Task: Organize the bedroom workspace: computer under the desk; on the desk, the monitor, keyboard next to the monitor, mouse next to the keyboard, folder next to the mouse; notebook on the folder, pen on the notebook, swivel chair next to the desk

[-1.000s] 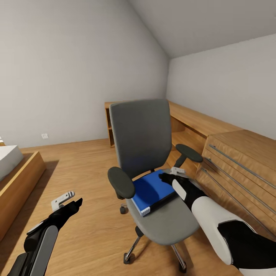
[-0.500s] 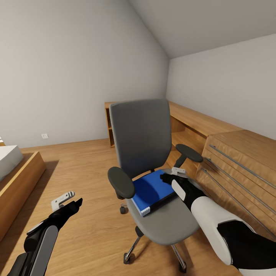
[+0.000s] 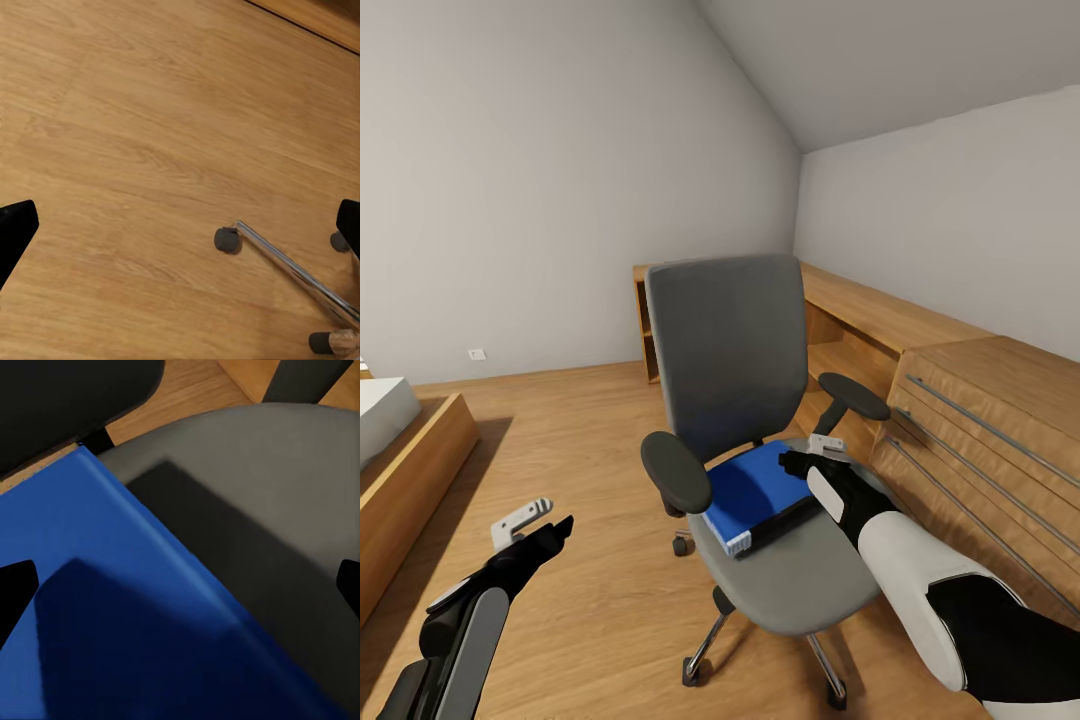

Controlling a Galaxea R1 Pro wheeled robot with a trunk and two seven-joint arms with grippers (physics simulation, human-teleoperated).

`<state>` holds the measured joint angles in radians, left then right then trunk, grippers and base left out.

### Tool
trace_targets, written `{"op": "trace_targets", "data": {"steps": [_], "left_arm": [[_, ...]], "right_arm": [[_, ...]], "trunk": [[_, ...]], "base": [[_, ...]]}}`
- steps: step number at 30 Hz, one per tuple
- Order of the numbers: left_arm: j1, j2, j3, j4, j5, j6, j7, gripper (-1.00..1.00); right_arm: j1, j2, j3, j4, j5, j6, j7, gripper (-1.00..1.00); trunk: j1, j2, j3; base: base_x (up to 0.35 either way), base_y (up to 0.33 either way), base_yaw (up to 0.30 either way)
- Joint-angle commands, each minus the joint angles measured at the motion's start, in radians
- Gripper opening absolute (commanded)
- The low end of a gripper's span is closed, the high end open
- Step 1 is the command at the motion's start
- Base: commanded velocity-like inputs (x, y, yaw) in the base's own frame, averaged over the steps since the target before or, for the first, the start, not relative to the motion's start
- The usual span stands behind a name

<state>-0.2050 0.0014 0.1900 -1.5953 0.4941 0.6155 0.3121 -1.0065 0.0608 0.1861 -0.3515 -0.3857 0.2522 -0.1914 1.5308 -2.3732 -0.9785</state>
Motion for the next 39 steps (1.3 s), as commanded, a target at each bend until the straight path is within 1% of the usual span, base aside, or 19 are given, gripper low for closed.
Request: {"op": "trace_targets", "data": {"steps": [1,27,34,39], "left_arm": [[-0.001,0.0,0.0,-0.001,0.011,0.004,0.008,1.0],[-0.001,0.002,0.0,0.002,0.007,0.006,0.008,1.0],[-0.001,0.002,0.0,0.002,0.007,0.007,0.008,1.0],[-0.001,0.002,0.0,0.002,0.007,0.006,0.008,1.0]], "right_arm": [[0.0,-0.001,0.01,0.011,-0.012,0.006,-0.008,1.0],[0.0,-0.004,0.007,0.009,-0.013,0.004,0.0,1.0],[0.0,-0.004,0.007,0.009,-0.013,0.005,-0.002,1.0],[0.0,-0.004,0.007,0.009,-0.013,0.005,-0.002,1.0]], "trunk": [[0.0,-0.001,-0.001],[0.0,-0.001,-0.001],[0.0,-0.001,-0.001],[0.0,-0.001,-0.001]], "base": [[0.0,0.0,0.0],[0.0,0.0,0.0],[-0.207,0.0,0.0],[-0.052,0.0,0.0]]}}
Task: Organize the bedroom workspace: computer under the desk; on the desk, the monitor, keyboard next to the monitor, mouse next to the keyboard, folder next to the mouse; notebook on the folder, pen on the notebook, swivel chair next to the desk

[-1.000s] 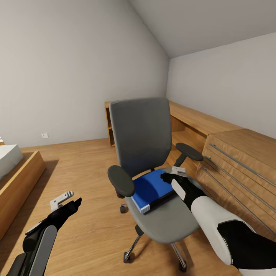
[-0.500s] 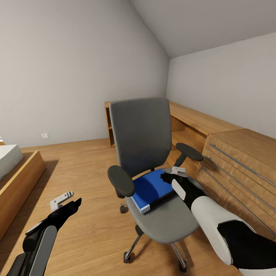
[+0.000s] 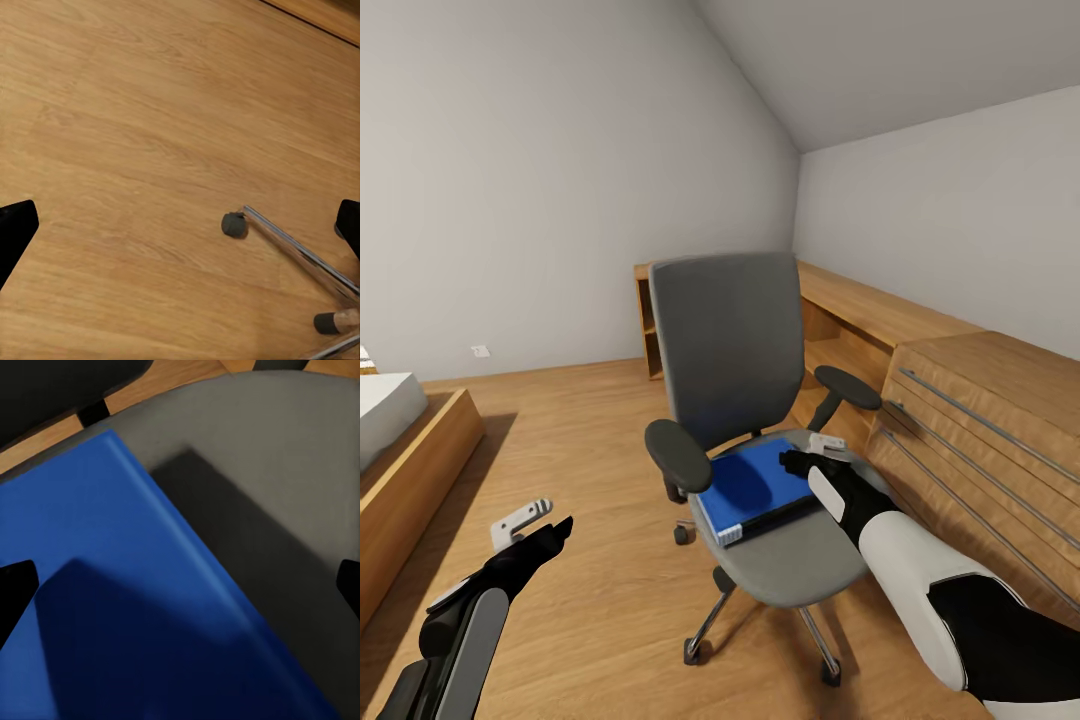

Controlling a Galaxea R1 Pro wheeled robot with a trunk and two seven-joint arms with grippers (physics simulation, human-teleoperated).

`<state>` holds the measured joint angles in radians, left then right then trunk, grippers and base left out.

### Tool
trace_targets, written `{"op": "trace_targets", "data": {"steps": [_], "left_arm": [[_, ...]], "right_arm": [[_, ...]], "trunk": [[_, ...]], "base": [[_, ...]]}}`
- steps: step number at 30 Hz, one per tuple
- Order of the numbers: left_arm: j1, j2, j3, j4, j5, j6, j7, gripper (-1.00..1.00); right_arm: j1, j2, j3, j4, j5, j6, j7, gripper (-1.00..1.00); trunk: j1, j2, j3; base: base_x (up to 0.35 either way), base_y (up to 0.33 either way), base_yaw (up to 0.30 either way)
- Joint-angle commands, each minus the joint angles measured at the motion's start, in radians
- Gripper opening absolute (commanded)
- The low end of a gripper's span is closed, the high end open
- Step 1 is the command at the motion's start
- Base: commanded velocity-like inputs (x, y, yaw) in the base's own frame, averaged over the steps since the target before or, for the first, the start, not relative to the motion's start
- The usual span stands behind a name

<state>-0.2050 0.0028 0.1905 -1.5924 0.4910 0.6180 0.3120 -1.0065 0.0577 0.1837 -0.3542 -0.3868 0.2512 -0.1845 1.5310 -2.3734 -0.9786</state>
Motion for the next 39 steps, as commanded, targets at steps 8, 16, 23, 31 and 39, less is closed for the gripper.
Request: {"op": "trace_targets", "data": {"steps": [8,16,23,31,39], "left_arm": [[-0.001,0.0,0.0,0.0,0.011,0.004,0.009,1.0],[-0.001,0.0,0.0,0.001,0.011,0.004,0.009,1.0],[-0.001,0.0,0.0,0.002,0.011,0.004,0.009,1.0],[0.0,0.0,0.0,0.002,0.012,0.003,0.009,1.0],[-0.001,0.0,0.0,0.002,0.011,0.003,0.009,1.0]], "right_arm": [[0.0,-0.001,0.008,0.012,-0.012,0.004,-0.011,1.0],[0.0,-0.001,0.008,0.012,-0.012,0.003,-0.012,1.0],[0.0,-0.001,0.009,0.012,-0.012,0.002,-0.012,1.0],[0.0,-0.001,0.009,0.012,-0.012,0.002,-0.013,1.0],[0.0,-0.001,0.01,0.013,-0.011,0.002,-0.013,1.0]], "trunk": [[0.0,0.0,-0.001],[0.0,0.0,-0.001],[0.0,0.0,-0.001],[0.0,0.0,-0.001],[0.0,0.0,-0.001]], "base": [[-0.067,-0.013,0.0],[-0.106,-0.042,0.0],[-0.048,-0.026,0.0],[-0.156,-0.069,0.0],[-0.012,-0.005,0.0]]}}
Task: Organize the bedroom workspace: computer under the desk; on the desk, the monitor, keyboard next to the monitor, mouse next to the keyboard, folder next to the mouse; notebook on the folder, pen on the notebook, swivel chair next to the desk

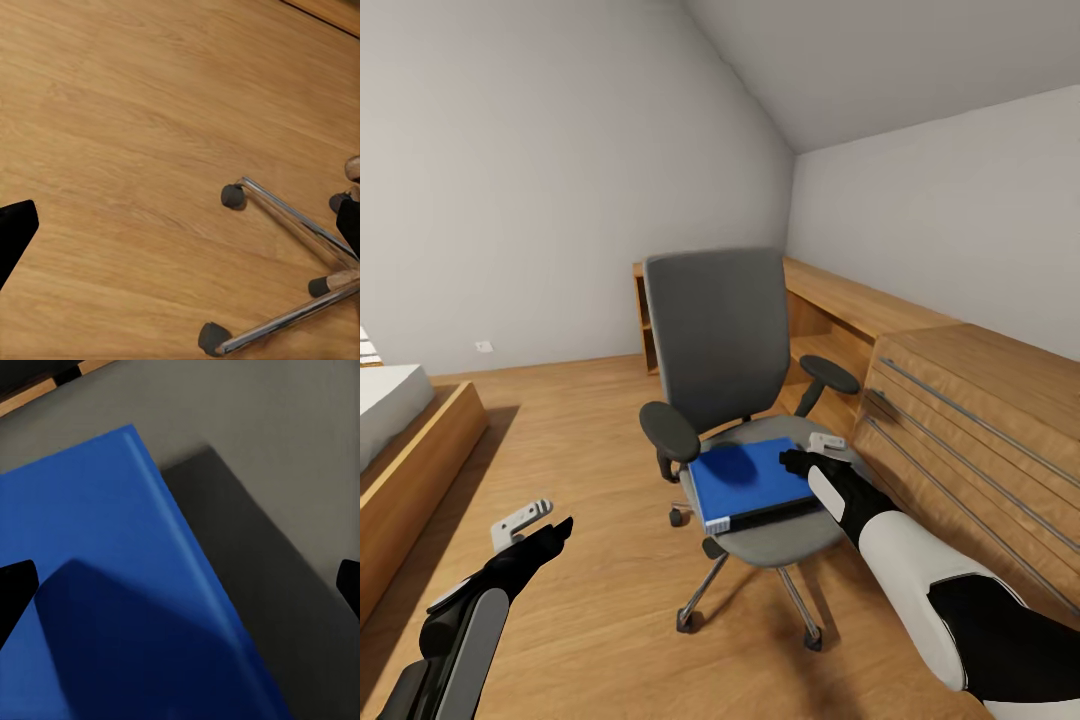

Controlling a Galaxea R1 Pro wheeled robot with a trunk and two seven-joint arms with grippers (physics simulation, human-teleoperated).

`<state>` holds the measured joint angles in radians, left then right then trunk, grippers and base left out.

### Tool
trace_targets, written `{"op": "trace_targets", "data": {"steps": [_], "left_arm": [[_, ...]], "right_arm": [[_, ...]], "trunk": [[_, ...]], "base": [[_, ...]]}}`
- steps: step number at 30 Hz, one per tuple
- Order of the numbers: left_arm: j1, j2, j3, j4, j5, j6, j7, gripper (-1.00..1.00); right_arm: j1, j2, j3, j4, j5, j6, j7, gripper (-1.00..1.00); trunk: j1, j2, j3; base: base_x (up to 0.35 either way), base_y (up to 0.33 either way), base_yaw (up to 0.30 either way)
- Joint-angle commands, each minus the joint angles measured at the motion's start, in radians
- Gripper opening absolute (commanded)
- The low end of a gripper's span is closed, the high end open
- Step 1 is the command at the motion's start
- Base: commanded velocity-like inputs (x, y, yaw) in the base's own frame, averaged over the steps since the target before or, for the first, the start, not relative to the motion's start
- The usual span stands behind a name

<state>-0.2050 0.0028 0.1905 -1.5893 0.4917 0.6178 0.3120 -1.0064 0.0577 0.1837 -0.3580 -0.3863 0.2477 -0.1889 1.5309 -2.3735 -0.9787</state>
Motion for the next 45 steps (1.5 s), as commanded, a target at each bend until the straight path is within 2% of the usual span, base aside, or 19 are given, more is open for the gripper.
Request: {"op": "trace_targets", "data": {"steps": [1,8,25,45], "left_arm": [[-0.001,0.0,0.0,-0.001,0.01,0.003,0.009,1.0],[-0.001,0.0,0.0,-0.001,0.01,0.004,0.009,1.0],[0.0,0.002,0.001,-0.001,0.01,0.003,0.009,1.0],[-0.001,0.002,0.001,-0.002,0.01,0.003,0.009,1.0]], "right_arm": [[0.0,-0.001,0.01,0.017,-0.011,0.005,-0.009,1.0],[0.0,-0.001,0.01,0.017,-0.011,0.005,-0.009,1.0],[0.0,-0.001,0.009,0.016,-0.011,0.005,-0.007,1.0],[0.0,-0.001,0.006,0.013,-0.011,0.004,-0.003,1.0]], "trunk": [[0.0,0.0,-0.001],[0.0,0.0,-0.001],[0.0,0.0,-0.001],[-0.077,0.14,0.062]], "base": [[-0.064,-0.001,0.0],[-0.185,0.0,0.0],[-0.008,0.0,0.0],[0.0,0.0,0.0]]}}
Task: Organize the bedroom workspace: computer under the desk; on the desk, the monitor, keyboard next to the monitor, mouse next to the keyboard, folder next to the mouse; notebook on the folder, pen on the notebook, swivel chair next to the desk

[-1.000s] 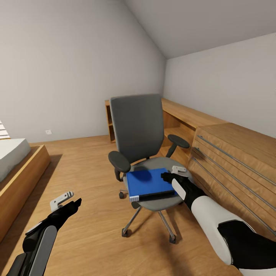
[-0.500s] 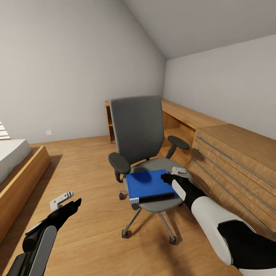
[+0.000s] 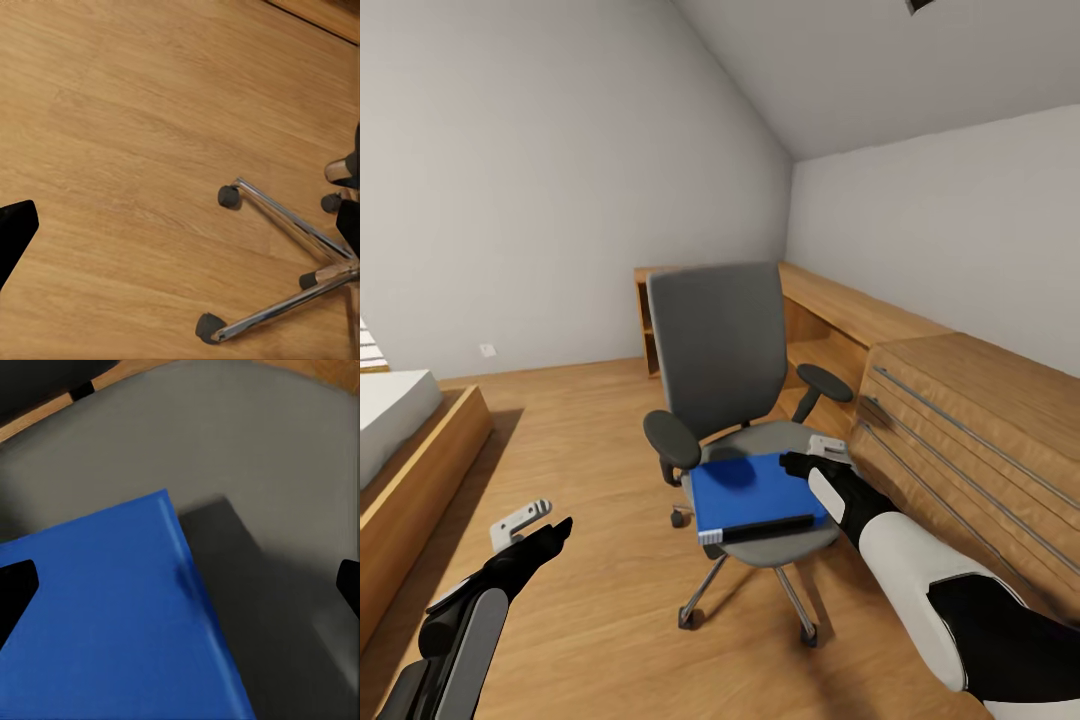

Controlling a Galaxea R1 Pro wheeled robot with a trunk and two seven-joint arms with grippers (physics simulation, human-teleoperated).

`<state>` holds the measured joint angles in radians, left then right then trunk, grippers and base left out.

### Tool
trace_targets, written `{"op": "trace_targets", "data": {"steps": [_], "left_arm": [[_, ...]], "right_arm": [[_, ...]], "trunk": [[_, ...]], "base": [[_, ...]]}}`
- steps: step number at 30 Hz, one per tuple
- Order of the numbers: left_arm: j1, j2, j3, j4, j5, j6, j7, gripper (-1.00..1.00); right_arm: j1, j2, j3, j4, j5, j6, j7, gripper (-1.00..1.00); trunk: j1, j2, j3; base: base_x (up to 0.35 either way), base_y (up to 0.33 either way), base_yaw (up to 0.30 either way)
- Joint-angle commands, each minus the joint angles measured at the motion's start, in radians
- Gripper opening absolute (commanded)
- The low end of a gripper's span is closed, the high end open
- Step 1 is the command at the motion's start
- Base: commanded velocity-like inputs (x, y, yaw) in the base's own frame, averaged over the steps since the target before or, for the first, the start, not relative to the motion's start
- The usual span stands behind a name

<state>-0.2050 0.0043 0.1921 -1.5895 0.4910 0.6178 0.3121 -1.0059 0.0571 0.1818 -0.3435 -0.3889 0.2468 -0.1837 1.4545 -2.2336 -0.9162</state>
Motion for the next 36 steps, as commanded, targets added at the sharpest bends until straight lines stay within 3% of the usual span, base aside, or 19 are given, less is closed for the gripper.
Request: {"op": "trace_targets", "data": {"steps": [1,7,12,17,20,25,36], "left_arm": [[-0.001,0.0,0.0,-0.001,0.011,0.003,0.008,1.0],[-0.001,0.0,0.0,-0.001,0.01,0.003,0.008,1.0],[-0.001,0.0,0.0,-0.001,0.012,0.003,0.008,1.0],[-0.001,0.0,0.0,-0.001,0.011,0.003,0.008,1.0],[-0.001,0.0,0.0,-0.001,0.011,0.003,0.008,1.0],[-0.001,0.0,0.0,-0.001,0.011,0.003,0.008,1.0],[-0.001,0.0,0.0,-0.001,0.009,0.003,0.008,1.0]], "right_arm": [[0.0,-0.001,0.008,-0.011,-0.009,0.005,-0.008,1.0],[0.0,-0.002,0.007,-0.032,-0.01,0.004,-0.008,1.0],[0.001,-0.002,0.007,-0.066,-0.01,0.003,-0.009,1.0],[0.031,-0.004,0.007,-0.177,-0.006,0.004,-0.013,1.0],[0.099,-0.004,0.008,-0.315,0.047,0.006,-0.015,1.0],[0.146,-0.004,0.006,-0.419,0.062,0.01,-0.015,1.0],[0.156,-0.002,0.008,-0.433,0.068,0.015,-0.016,1.0]], "trunk": [[-0.004,0.007,0.002],[-0.027,0.049,0.021],[-0.027,0.049,0.021],[-0.027,0.049,0.021],[-0.027,0.049,0.021],[-0.027,0.049,0.021],[-0.027,0.049,0.021]], "base": [[0.0,0.0,0.0],[0.0,0.0,0.0],[0.0,0.0,0.0],[0.0,0.0,0.0],[0.0,0.0,0.0],[0.0,0.0,-0.005],[0.058,0.0,-0.01]]}}
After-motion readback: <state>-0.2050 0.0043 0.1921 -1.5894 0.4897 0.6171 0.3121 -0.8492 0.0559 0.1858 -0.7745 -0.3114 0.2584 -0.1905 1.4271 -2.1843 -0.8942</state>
